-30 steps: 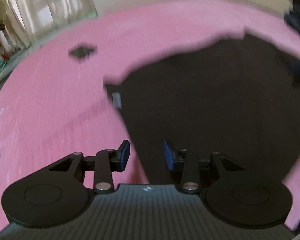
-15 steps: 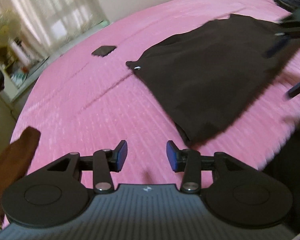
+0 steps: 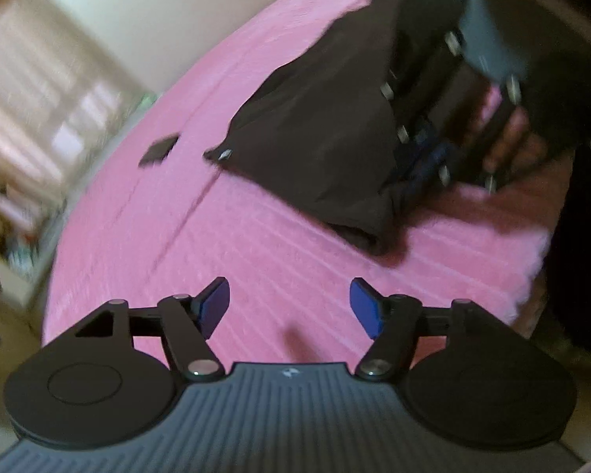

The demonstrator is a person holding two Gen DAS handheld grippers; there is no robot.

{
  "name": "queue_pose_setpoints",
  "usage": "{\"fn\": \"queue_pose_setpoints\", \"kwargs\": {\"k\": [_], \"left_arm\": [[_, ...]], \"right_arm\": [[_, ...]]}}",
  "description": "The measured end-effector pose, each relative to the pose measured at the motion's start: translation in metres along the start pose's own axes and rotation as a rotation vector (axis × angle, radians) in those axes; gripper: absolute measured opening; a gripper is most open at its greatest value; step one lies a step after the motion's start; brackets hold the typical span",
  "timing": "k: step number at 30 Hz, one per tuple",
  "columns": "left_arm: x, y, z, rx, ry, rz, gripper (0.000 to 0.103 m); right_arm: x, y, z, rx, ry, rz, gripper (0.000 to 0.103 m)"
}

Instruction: Fold clothes

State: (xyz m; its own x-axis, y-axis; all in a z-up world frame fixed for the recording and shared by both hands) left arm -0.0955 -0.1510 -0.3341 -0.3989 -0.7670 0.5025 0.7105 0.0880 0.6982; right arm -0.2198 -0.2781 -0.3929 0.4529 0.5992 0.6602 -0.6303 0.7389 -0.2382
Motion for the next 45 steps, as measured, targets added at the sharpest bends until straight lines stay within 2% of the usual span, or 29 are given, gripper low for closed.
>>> {"fn": "queue_pose_setpoints", "kwargs": {"k": [5,7,9,10,11,12,13,16,18,22,23,24,25,26,27,28,29,30,31,33,36,39,42,45], "left_arm": [[0.018,-0.020,-0.010,-0.009,-0.078,-0.148,0.065],[0.024,-0.031,-0.009,-0.007,-0.114,-0.212,0.065],[0.027,-0.043,-0.006,-0.004,-0.149,-0.274,0.066],[0.028,-0.049,-0.005,-0.006,-0.159,-0.301,0.066],[0.028,-0.054,-0.004,-0.008,-0.164,-0.322,0.066],[0.030,-0.059,-0.004,-0.011,-0.172,-0.333,0.066],[0.031,-0.064,-0.004,-0.012,-0.179,-0.343,0.067],[0.037,-0.072,-0.010,0.007,-0.178,-0.338,0.067],[0.041,-0.077,-0.014,0.024,-0.172,-0.346,0.067],[0.050,-0.086,-0.028,0.072,-0.143,-0.411,0.066],[0.053,-0.086,-0.032,0.093,-0.136,-0.434,0.064],[0.054,-0.086,-0.035,0.114,-0.123,-0.466,0.055],[0.055,-0.087,-0.039,0.127,-0.107,-0.501,0.046],[0.054,-0.086,-0.044,0.141,-0.094,-0.523,0.043],[0.054,-0.085,-0.048,0.154,-0.081,-0.542,0.035],[0.054,-0.084,-0.051,0.151,-0.069,-0.538,0.021],[0.055,-0.083,-0.054,0.148,-0.058,-0.534,0.014],[0.055,-0.082,-0.058,0.144,-0.047,-0.531,0.010],[0.056,-0.082,-0.059,0.138,-0.044,-0.528,0.008],[0.061,-0.075,-0.058,0.122,-0.033,-0.496,0.007],[0.078,-0.062,-0.043,0.119,-0.035,-0.392,0.006],[0.098,-0.058,-0.010,0.110,-0.084,-0.345,0.006],[0.113,-0.074,0.025,0.057,-0.143,-0.295,0.006],[0.115,-0.112,0.050,-0.029,-0.176,-0.286,0.006]], "right_arm": [[-0.006,0.004,0.038,-0.014,-0.044,-0.004,0.008],[-0.015,0.006,0.059,-0.062,-0.026,-0.001,0.008],[-0.040,0.005,0.084,-0.136,0.028,-0.014,0.011],[-0.056,0.003,0.096,-0.175,0.060,-0.028,0.033],[-0.073,0.000,0.108,-0.218,0.090,-0.047,0.063],[-0.091,-0.004,0.122,-0.262,0.116,-0.068,0.069],[-0.111,-0.008,0.135,-0.297,0.153,-0.091,0.070],[-0.168,-0.022,0.166,-0.371,0.283,-0.149,0.069],[-0.193,-0.035,0.176,-0.411,0.337,-0.142,0.069],[-0.209,-0.054,0.174,-0.423,0.375,-0.044,0.066],[-0.209,-0.059,0.170,-0.425,0.387,-0.015,0.058],[-0.208,-0.065,0.167,-0.423,0.398,0.011,0.051],[-0.209,-0.070,0.164,-0.419,0.407,0.034,0.048],[-0.210,-0.074,0.161,-0.415,0.416,0.054,0.048],[-0.212,-0.078,0.159,-0.411,0.424,0.074,0.048],[-0.214,-0.081,0.156,-0.400,0.429,0.091,0.048],[-0.217,-0.084,0.153,-0.385,0.430,0.105,0.042],[-0.219,-0.087,0.149,-0.371,0.432,0.119,0.029],[-0.222,-0.090,0.147,-0.364,0.440,0.132,0.020],[-0.219,-0.097,0.149,-0.366,0.435,0.133,0.017],[-0.205,-0.106,0.175,-0.425,0.419,0.144,0.012],[-0.200,-0.100,0.213,-0.489,0.430,0.155,0.011],[-0.213,-0.084,0.240,-0.521,0.462,0.102,0.011],[-0.245,-0.063,0.241,-0.504,0.500,0.009,0.012]]}}
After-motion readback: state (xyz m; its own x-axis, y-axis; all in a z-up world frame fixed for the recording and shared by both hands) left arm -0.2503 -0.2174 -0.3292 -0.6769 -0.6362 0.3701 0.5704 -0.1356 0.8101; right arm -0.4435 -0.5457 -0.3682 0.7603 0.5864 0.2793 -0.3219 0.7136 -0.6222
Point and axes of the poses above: each gripper's, at about its wrist camera, not at the fingertips, and z roughly against the way its jaws point, y to its left, x to its top, the point moved 7 cm from there along -z, roughly the way its jaws point, and after that the axes turned 12 degrees about x, right-handed, at the moved point
